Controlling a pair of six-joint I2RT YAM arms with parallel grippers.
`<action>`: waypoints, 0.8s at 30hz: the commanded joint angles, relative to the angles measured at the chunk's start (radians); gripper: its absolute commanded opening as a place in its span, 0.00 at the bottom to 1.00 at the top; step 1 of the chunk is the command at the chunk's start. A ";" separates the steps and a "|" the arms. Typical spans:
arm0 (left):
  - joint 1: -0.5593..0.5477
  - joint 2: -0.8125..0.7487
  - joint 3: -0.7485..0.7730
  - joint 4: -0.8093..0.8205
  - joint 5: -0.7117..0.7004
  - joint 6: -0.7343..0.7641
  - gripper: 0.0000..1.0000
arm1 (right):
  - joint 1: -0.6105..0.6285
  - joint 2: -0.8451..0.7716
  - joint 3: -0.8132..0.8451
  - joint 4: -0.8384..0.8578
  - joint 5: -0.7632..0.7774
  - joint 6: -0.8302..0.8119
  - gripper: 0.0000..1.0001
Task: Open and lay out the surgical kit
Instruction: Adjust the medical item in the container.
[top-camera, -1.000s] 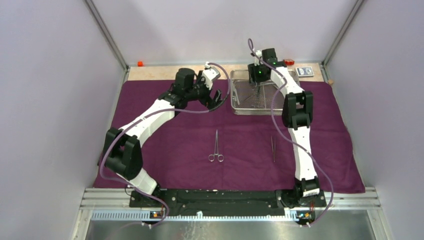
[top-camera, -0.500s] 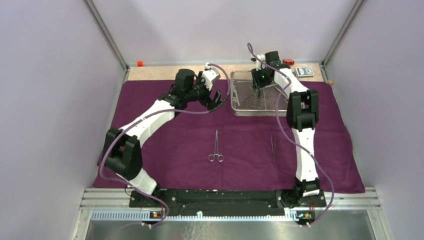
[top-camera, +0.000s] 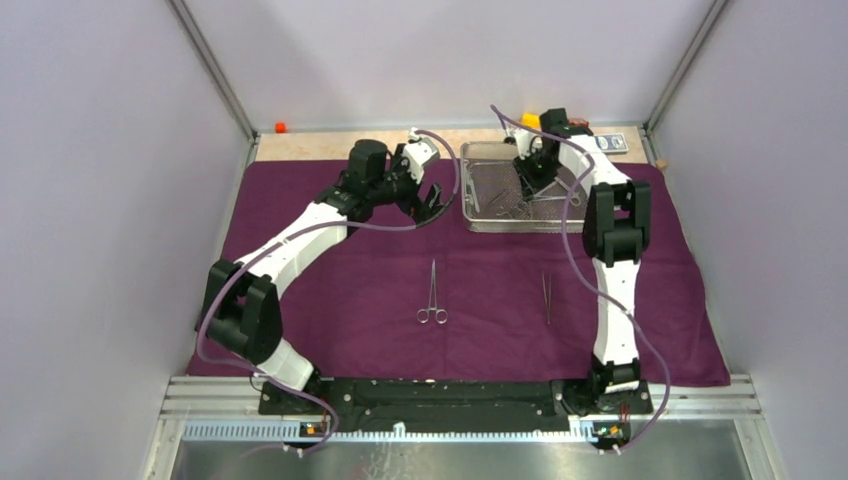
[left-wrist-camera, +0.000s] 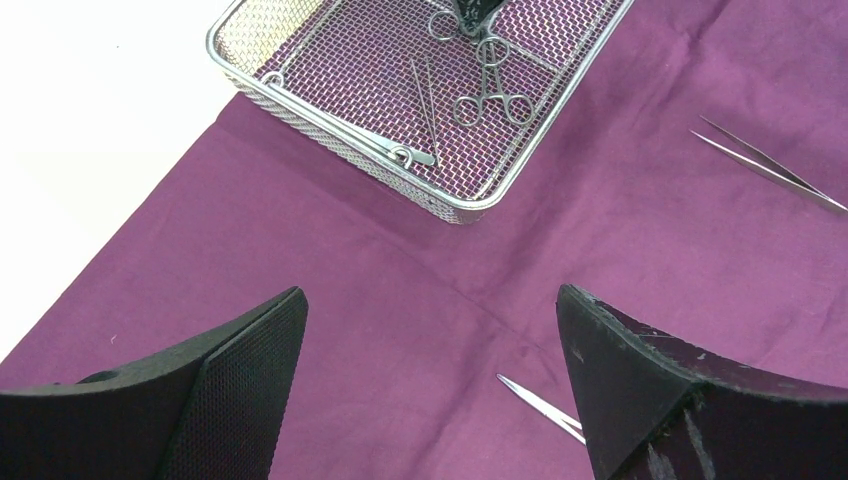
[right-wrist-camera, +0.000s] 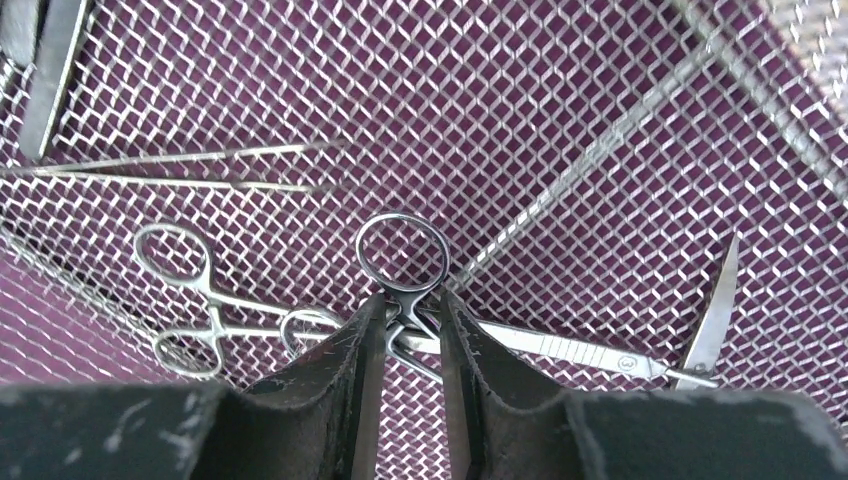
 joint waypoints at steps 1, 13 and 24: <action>0.003 -0.046 -0.007 0.031 0.010 0.020 0.99 | -0.043 -0.107 -0.029 -0.065 -0.005 -0.069 0.26; 0.004 -0.023 -0.002 0.037 0.025 0.021 0.99 | -0.135 -0.274 -0.235 0.062 -0.034 -0.009 0.40; 0.003 -0.011 -0.001 0.041 0.032 0.021 0.99 | -0.186 -0.222 -0.257 0.073 0.053 -0.006 0.35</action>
